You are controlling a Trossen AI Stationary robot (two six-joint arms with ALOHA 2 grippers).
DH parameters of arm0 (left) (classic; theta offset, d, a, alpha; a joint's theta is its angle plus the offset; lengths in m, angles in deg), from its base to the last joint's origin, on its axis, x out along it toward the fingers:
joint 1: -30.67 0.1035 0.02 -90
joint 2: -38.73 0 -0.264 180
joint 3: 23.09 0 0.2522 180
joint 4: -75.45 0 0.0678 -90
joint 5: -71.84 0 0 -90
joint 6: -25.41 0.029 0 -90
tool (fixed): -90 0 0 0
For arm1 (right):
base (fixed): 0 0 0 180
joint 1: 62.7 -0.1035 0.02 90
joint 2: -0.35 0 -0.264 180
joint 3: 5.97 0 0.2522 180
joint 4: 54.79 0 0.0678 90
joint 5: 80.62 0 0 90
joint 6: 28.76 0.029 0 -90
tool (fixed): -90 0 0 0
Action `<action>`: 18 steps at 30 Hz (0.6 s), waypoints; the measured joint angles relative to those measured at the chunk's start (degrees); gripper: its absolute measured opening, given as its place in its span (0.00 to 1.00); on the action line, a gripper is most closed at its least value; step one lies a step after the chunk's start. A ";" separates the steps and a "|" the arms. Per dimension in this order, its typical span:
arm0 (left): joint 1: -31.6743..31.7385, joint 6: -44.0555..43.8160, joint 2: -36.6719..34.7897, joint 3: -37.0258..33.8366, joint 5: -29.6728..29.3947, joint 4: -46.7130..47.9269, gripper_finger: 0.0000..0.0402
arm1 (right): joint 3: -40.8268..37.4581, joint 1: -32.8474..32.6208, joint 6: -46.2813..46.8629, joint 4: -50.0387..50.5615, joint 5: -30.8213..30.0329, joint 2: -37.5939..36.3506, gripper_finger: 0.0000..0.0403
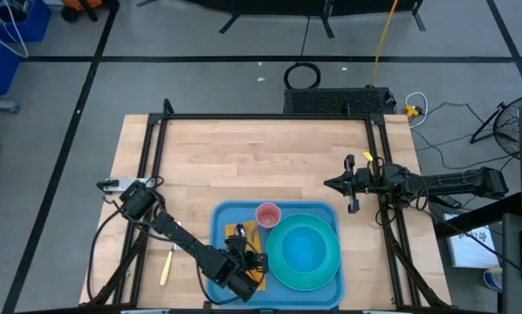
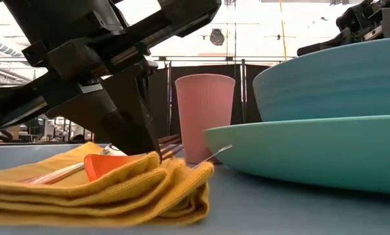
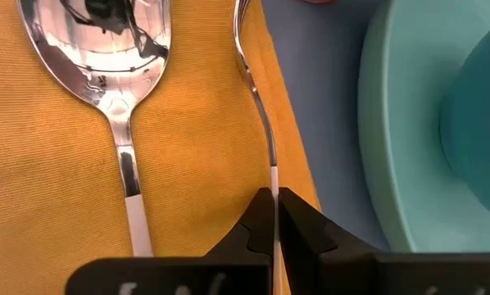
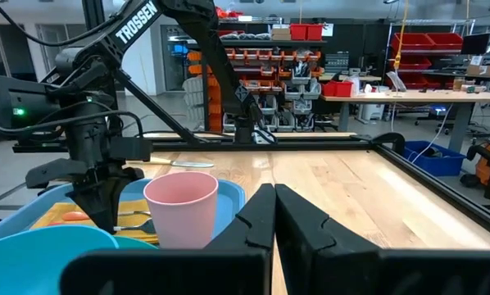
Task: Set up tray
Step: Adjust the orange fork on the yellow table napkin
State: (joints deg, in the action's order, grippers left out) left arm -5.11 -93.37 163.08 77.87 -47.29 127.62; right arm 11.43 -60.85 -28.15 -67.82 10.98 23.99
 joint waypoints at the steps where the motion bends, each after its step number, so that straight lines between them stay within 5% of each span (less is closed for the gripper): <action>1: 0.01 0.21 0.02 0.00 0.00 0.00 0.01 | 0.01 -0.01 0.01 0.03 0.01 -0.02 0.00; 18: 0.03 2.40 0.31 -0.09 1.09 0.33 0.10 | 0.01 -0.01 0.03 -0.53 0.01 -0.02 0.00</action>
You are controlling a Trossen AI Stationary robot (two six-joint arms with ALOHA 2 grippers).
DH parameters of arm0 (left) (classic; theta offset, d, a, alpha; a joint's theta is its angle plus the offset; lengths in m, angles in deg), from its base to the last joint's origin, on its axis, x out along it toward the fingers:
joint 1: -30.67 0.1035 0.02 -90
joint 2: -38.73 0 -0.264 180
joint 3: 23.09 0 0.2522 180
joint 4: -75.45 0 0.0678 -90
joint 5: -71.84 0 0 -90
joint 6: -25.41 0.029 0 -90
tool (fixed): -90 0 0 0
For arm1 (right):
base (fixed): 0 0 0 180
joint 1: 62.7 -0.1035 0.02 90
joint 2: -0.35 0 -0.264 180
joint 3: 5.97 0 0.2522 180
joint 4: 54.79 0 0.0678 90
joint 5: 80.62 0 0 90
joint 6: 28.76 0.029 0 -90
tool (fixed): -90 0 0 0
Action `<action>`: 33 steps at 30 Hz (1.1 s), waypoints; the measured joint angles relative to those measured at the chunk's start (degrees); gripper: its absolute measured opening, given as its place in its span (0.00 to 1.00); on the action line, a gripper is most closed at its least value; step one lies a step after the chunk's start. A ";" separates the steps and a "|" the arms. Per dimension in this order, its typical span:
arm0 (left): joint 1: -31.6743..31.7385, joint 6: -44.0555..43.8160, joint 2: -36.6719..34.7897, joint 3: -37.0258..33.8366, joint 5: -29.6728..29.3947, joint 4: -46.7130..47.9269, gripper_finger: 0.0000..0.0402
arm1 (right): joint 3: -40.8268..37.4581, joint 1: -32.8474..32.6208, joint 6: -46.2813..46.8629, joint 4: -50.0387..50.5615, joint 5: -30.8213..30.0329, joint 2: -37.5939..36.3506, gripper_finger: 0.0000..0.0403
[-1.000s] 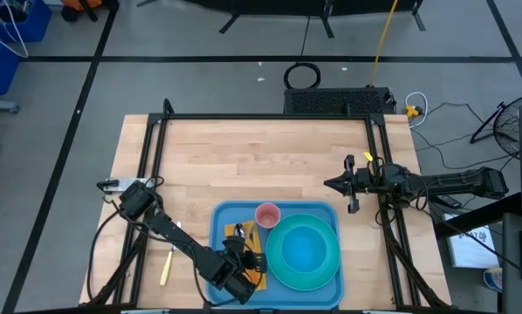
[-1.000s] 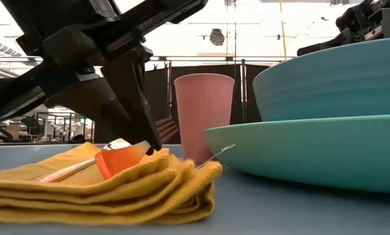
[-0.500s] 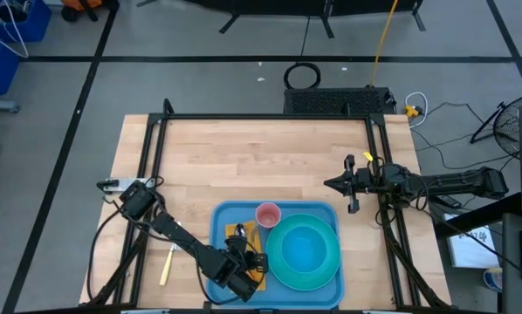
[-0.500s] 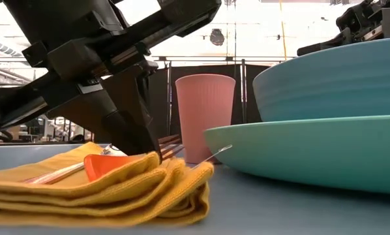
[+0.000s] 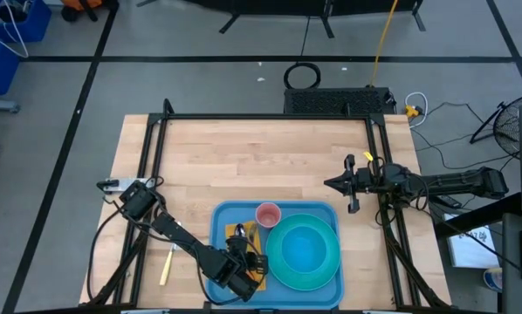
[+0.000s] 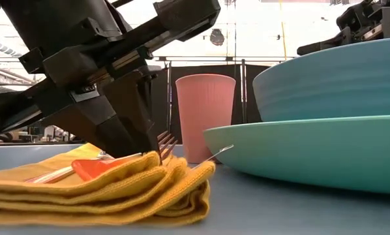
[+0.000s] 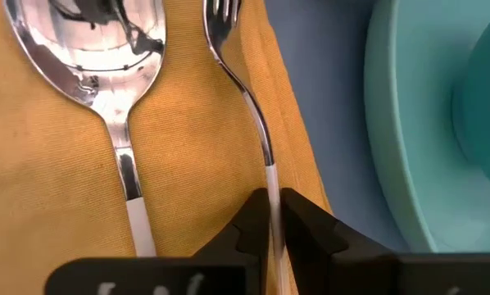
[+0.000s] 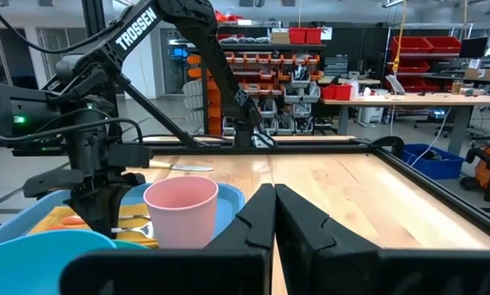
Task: Set up tray
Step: Adjust the orange fork on the yellow table napkin
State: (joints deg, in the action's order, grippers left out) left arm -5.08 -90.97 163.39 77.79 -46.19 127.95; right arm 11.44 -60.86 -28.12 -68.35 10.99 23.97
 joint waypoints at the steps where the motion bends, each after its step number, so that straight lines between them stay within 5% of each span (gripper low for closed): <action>1: 0.00 0.43 0.00 0.00 0.02 0.00 0.10 | -0.01 0.01 0.00 -0.26 0.00 0.02 0.00; 11: -0.33 2.15 -0.92 -0.04 2.12 0.55 0.13 | 0.00 0.00 0.17 -1.17 0.07 0.02 0.00; 25: -0.11 3.78 -1.14 0.03 4.03 1.18 0.36 | 0.01 -0.01 0.17 -1.17 0.20 0.02 0.00; 33: 0.21 5.12 -1.16 0.54 5.67 1.88 0.37 | -0.01 -0.01 0.17 -1.17 0.20 0.01 0.00</action>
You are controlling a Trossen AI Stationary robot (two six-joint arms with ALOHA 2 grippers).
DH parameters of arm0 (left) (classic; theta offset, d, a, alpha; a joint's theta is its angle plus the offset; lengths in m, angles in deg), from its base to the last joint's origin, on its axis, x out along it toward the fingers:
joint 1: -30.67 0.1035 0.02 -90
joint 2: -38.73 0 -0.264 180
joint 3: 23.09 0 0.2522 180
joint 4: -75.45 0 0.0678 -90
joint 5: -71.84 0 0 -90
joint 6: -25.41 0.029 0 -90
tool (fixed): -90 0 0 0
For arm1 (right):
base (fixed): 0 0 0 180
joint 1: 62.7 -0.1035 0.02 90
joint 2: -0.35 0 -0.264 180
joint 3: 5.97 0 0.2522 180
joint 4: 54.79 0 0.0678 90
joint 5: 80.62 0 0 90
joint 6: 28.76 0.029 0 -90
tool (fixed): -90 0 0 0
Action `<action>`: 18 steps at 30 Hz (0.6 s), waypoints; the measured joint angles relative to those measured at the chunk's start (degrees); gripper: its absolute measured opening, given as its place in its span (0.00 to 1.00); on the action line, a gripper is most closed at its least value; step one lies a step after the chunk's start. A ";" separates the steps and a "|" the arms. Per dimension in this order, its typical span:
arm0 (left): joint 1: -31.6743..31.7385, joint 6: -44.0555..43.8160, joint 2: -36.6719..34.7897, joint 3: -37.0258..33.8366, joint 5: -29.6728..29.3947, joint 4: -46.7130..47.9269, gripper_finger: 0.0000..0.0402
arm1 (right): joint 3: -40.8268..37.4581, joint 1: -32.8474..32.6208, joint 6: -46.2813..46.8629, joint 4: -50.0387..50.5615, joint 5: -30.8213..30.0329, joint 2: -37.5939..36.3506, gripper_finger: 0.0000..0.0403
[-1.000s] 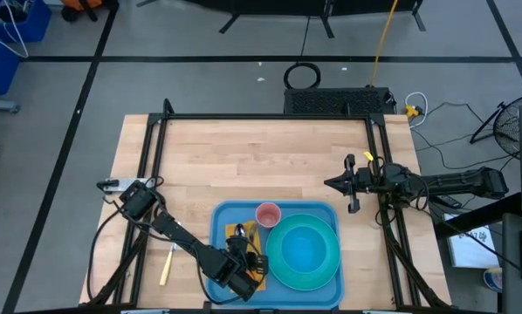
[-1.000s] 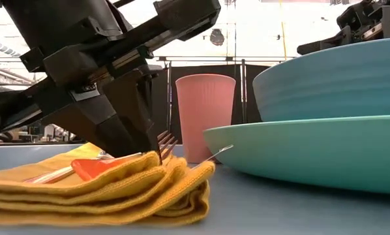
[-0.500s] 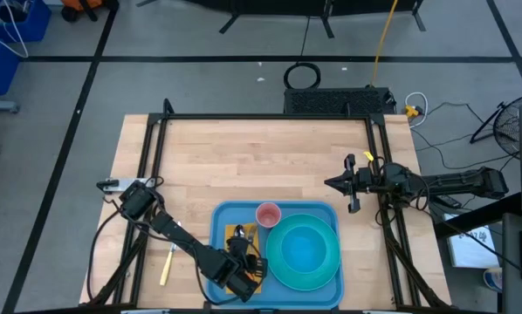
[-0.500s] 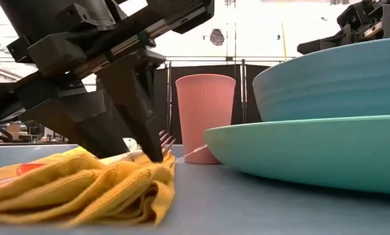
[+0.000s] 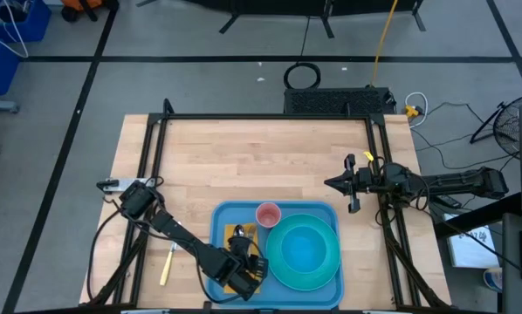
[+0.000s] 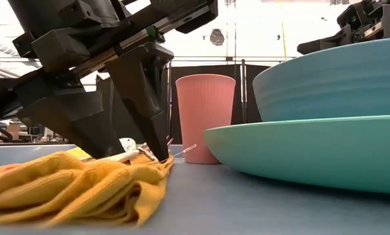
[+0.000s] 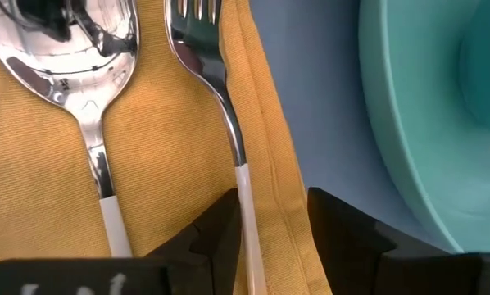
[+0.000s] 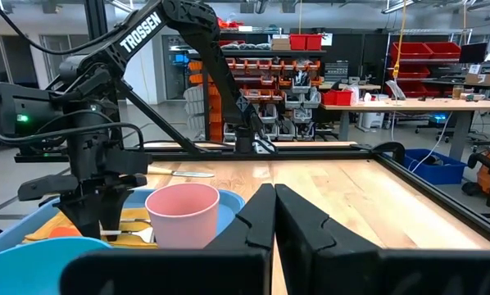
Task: Set up tray
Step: Adjust the orange fork on the yellow table napkin, then put the yellow knife to the left of the orange spoon on the yellow table napkin on the blue tray
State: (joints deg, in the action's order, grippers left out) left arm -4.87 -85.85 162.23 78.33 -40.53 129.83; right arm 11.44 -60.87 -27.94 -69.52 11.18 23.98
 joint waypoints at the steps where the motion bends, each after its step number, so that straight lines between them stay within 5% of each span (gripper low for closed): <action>1: 0.01 0.49 0.01 0.31 0.26 0.41 0.37 | 0.00 0.01 0.00 0.00 0.00 0.01 0.00; 18: 0.31 4.28 0.24 5.90 3.00 11.26 0.37 | 0.00 0.02 0.01 -0.46 0.00 0.02 0.00</action>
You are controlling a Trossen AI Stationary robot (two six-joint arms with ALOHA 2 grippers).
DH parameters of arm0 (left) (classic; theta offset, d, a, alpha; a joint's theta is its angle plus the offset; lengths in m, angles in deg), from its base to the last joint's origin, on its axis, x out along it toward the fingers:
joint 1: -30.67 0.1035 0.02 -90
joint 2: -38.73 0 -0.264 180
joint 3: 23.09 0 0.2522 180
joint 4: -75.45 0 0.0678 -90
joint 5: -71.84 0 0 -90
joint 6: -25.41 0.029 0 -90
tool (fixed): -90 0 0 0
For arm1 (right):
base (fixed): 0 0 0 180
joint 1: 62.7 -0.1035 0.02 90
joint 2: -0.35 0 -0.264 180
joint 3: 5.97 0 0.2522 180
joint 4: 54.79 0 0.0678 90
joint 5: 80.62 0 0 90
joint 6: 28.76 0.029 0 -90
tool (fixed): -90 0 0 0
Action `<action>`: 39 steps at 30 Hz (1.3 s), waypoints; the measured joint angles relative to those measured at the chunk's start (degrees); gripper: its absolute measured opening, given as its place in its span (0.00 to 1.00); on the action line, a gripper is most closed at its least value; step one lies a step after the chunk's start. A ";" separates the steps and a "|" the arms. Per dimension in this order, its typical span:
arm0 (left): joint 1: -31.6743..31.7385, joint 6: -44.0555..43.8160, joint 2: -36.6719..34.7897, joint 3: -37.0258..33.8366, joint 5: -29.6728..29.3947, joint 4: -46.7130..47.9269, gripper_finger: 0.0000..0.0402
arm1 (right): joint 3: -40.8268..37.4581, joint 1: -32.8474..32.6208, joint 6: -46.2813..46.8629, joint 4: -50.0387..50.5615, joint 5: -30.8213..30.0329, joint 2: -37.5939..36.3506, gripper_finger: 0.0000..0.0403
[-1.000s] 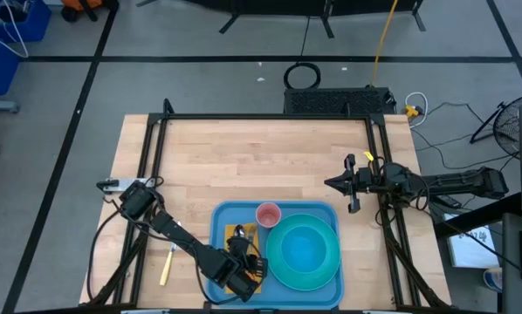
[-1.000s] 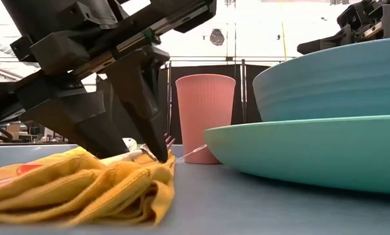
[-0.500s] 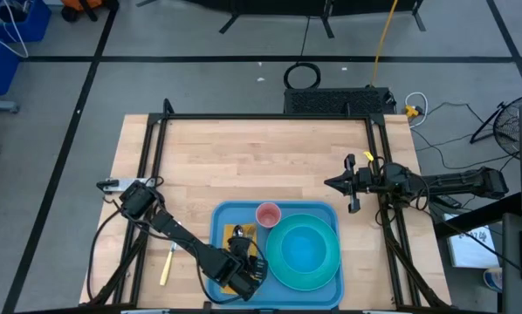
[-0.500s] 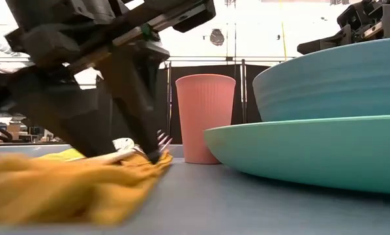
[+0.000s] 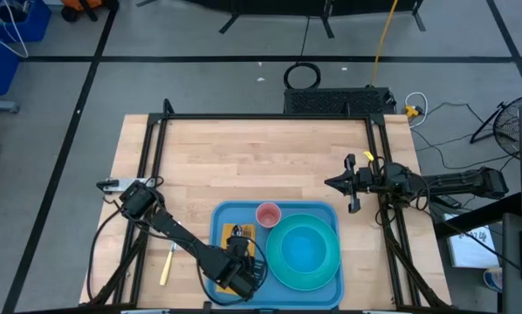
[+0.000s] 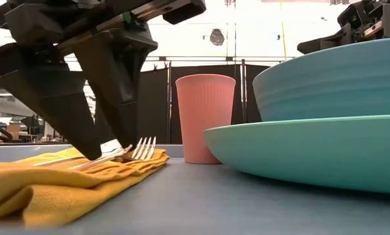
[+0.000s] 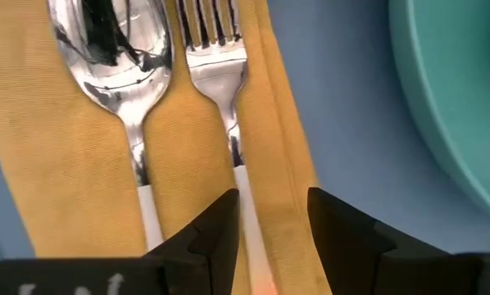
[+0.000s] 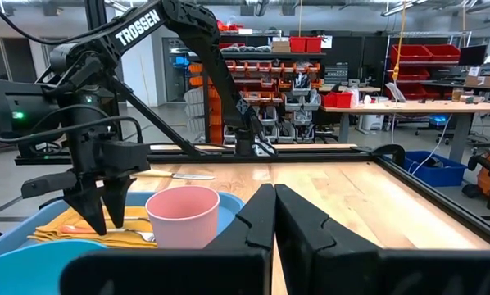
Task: Set up tray
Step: Put the yellow knife to the left of the orange spoon on the yellow table napkin on the blue tray
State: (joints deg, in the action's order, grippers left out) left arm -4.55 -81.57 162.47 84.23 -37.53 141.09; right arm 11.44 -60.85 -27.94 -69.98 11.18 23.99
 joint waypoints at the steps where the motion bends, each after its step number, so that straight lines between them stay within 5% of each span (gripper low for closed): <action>1: 0.00 0.27 0.00 0.00 0.14 0.33 0.37 | -0.01 0.00 0.00 0.00 0.00 -0.02 0.00; 7: -0.34 4.51 -2.71 2.31 1.32 7.06 0.37 | 0.00 -0.02 -0.05 0.00 0.00 0.00 0.00; 16: -5.26 18.39 -9.27 3.17 -7.81 17.18 0.37 | -0.01 0.00 -0.18 0.02 -0.06 0.00 0.00; 22: -11.10 0.77 -9.53 2.74 -6.73 38.96 0.37 | 0.00 -0.01 -0.05 0.04 -0.12 -0.02 0.00; 29: -17.17 -4.63 -14.06 -2.45 -1.87 38.67 0.37 | -0.01 0.00 0.63 0.75 -0.22 0.17 0.00; 34: -18.72 -3.15 -20.22 -10.11 -6.85 36.67 0.37 | -0.01 -0.02 1.09 0.59 -0.22 0.55 0.00; 39: -13.80 12.70 -31.09 -21.55 -17.64 26.49 0.37 | -0.01 -0.01 1.50 0.55 -0.22 0.76 0.00</action>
State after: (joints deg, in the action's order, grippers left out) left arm -18.36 -68.87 131.38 62.68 -55.17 167.58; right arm 11.43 -60.86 -26.43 -69.43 10.96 24.75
